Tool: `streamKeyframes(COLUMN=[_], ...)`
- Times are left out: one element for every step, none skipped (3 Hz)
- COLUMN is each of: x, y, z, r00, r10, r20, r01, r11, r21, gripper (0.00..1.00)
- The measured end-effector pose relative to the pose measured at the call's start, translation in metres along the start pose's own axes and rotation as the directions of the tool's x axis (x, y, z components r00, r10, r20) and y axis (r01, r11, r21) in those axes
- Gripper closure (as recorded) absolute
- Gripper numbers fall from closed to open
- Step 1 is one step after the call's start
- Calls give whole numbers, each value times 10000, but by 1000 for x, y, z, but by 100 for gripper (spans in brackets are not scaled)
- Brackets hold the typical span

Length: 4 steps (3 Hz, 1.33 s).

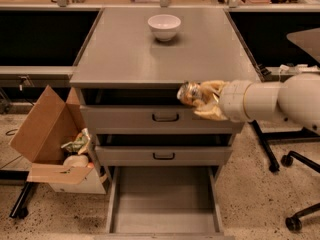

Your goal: Pick orange can from bottom drawer and place on counter

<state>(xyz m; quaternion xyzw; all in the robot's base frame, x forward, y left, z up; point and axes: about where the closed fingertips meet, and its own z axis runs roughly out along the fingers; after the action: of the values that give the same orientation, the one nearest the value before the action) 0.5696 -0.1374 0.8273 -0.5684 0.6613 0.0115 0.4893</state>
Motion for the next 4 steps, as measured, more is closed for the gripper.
streamKeyframes(x=[-9,-10,-16,-28], y=[-18,-19,-36,-73], z=[-14,-15,-17,-20], r00=[9994,9994,9994,9995], r10=[-322,-331,-281,-43], r20=[103,108,219,300], r01=[319,328,273,28], r11=[9991,9990,9991,9987], r21=[274,287,336,499], gripper=[100,100,100,100])
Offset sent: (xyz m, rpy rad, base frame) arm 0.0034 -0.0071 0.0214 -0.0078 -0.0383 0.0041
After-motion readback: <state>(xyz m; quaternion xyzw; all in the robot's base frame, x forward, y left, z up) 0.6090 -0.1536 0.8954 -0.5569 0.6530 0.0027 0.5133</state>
